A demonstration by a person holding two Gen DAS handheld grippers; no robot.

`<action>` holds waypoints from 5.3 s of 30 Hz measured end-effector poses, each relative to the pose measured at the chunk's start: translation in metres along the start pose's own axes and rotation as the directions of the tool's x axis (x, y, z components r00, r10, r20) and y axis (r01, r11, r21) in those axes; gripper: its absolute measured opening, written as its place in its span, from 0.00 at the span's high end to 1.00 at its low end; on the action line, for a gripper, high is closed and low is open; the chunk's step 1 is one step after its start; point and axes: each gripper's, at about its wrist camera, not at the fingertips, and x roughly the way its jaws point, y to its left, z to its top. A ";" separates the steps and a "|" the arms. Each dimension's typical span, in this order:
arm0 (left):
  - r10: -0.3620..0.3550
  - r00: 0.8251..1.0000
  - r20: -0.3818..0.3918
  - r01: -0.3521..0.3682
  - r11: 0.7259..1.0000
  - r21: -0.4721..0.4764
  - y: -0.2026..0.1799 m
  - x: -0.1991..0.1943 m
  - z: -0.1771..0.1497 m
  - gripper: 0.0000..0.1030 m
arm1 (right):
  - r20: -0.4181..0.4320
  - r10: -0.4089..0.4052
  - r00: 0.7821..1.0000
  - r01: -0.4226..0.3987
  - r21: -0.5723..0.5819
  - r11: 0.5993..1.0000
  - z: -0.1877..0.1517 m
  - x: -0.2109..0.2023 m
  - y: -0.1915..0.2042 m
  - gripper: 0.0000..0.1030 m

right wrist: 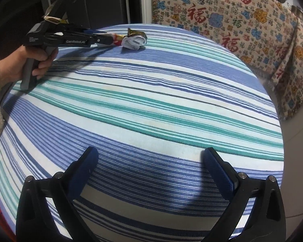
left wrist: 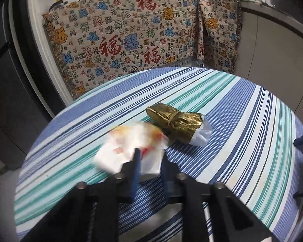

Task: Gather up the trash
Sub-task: 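Grasp the white paper box with the left tool, then grasp the gold-foil candy wrapper with the right tool, then lift the gold wrapper with the right tool while the left tool holds the white box, then carry the white box and gold wrapper with both tools over the basket, then open both tools to drop the box and gold wrapper into the basket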

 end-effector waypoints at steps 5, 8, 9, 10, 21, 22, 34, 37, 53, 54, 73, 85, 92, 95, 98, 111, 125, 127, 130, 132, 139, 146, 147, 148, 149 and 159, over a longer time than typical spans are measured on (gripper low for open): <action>0.020 1.000 -0.003 -0.020 0.988 -0.156 0.008 -0.027 -0.001 0.94 | 0.000 0.000 1.000 0.000 0.001 1.000 0.000 0.000 0.000 0.00; 0.024 0.999 -0.040 -0.033 0.971 -0.238 -0.001 -0.054 -0.009 0.94 | 0.000 0.001 1.000 -0.001 0.000 1.000 0.001 0.001 0.000 0.00; 0.026 0.998 -0.055 -0.039 0.967 -0.250 -0.008 -0.063 -0.013 0.94 | 0.000 0.000 1.000 0.000 -0.001 1.000 0.001 0.001 0.001 0.00; 0.028 0.997 -0.070 -0.045 0.966 -0.256 -0.017 -0.073 -0.017 0.94 | -0.001 0.001 1.000 -0.001 -0.003 1.000 0.001 0.001 0.000 0.00; -0.012 0.993 -0.120 -0.021 0.962 -0.271 -0.104 -0.116 -0.070 0.55 | -0.003 -0.006 1.000 0.006 0.003 1.000 -0.008 -0.004 -0.001 0.00; -0.027 0.995 -0.098 -0.001 0.962 -0.272 -0.105 -0.122 -0.072 0.41 | -0.003 -0.006 1.000 0.006 0.001 1.000 -0.010 -0.004 -0.001 0.00; -0.088 0.996 -0.019 0.067 0.864 -0.498 -0.024 -0.117 -0.101 0.37 | 0.010 0.004 1.000 -0.004 -0.011 1.000 -0.014 -0.006 -0.002 0.00; -0.129 0.990 -0.049 0.088 0.862 -0.499 -0.032 -0.102 -0.109 0.37 | 0.010 0.006 1.000 -0.006 -0.012 1.000 -0.013 -0.005 -0.002 0.00; -0.034 0.999 -0.043 0.012 0.905 -0.425 -0.063 -0.106 -0.102 0.91 | -0.043 0.075 0.996 -0.072 0.081 0.994 0.099 0.036 -0.022 0.20; -0.028 0.999 -0.042 0.006 0.898 -0.439 -0.058 -0.108 -0.104 0.91 | -0.032 0.088 0.996 -0.085 0.076 0.993 0.121 0.044 -0.015 0.20; -0.021 0.999 -0.027 0.006 0.885 -0.466 -0.053 -0.120 -0.096 0.91 | -0.083 0.151 0.985 -0.146 0.064 0.987 0.083 0.020 -0.006 0.68; -0.003 0.997 -0.077 -0.029 0.911 -0.412 -0.099 -0.117 -0.094 0.89 | -0.075 0.096 0.993 -0.090 0.078 0.993 -0.013 -0.049 -0.015 0.26; 0.000 0.996 -0.084 -0.033 0.918 -0.396 -0.104 -0.117 -0.095 0.90 | -0.056 0.139 0.989 -0.135 0.073 0.988 0.002 -0.047 -0.026 0.23; -0.003 0.996 -0.094 -0.034 0.919 -0.393 -0.107 -0.115 -0.095 0.90 | -0.077 0.159 0.984 -0.152 0.089 0.984 0.004 -0.037 -0.027 0.67; -0.006 0.996 -0.085 -0.028 0.923 -0.385 -0.110 -0.117 -0.091 0.91 | -0.070 0.154 0.986 -0.144 0.128 0.981 0.006 -0.038 -0.031 0.75; -0.018 0.999 -0.049 0.001 0.946 -0.323 -0.141 -0.136 -0.075 0.91 | -0.007 0.114 0.994 -0.112 0.120 0.986 -0.010 -0.086 -0.024 0.75; 0.017 1.000 -0.014 -0.020 0.982 -0.186 -0.218 -0.145 -0.032 0.91 | 0.042 0.068 0.997 -0.075 0.215 0.974 -0.034 -0.128 -0.065 0.75; 0.010 1.000 -0.006 -0.010 0.986 -0.169 -0.228 -0.145 -0.025 0.91 | 0.051 0.058 0.997 -0.069 0.229 0.971 -0.038 -0.133 -0.072 0.75; -0.010 1.000 0.000 0.009 0.988 -0.156 -0.241 -0.143 -0.017 0.91 | 0.060 0.043 0.997 -0.057 0.248 0.967 -0.044 -0.140 -0.081 0.75; -0.034 0.999 0.001 0.034 0.988 -0.153 -0.251 -0.140 -0.011 0.91 | 0.062 0.030 0.998 -0.046 0.266 0.963 -0.049 -0.145 -0.090 0.75; -0.204 0.979 -0.011 0.201 0.972 -0.119 -0.313 -0.123 0.024 0.91 | 0.040 -0.084 0.996 0.066 0.343 0.937 -0.065 -0.175 -0.153 0.75; -0.323 0.943 -0.074 0.318 0.945 -0.071 -0.391 -0.072 0.061 0.91 | -0.073 -0.174 0.982 0.188 0.460 0.868 -0.101 -0.177 -0.246 0.75; -0.344 0.934 -0.098 0.337 0.938 -0.078 -0.401 -0.059 0.064 0.91 | -0.093 -0.176 0.980 0.199 0.479 0.855 -0.109 -0.172 -0.260 0.74; -0.358 0.926 -0.116 0.350 0.933 -0.086 -0.408 -0.048 0.066 0.91 | -0.105 -0.173 0.979 0.203 0.491 0.847 -0.113 -0.167 -0.270 0.74; -0.374 0.917 -0.136 0.364 0.926 -0.096 -0.416 -0.035 0.069 0.91 | -0.120 -0.168 0.978 0.206 0.508 0.836 -0.120 -0.161 -0.281 0.74; -0.416 0.878 -0.235 0.405 0.909 -0.094 -0.471 0.053 0.079 0.90 | -0.163 -0.103 0.981 0.181 0.599 0.780 -0.163 -0.131 -0.343 0.74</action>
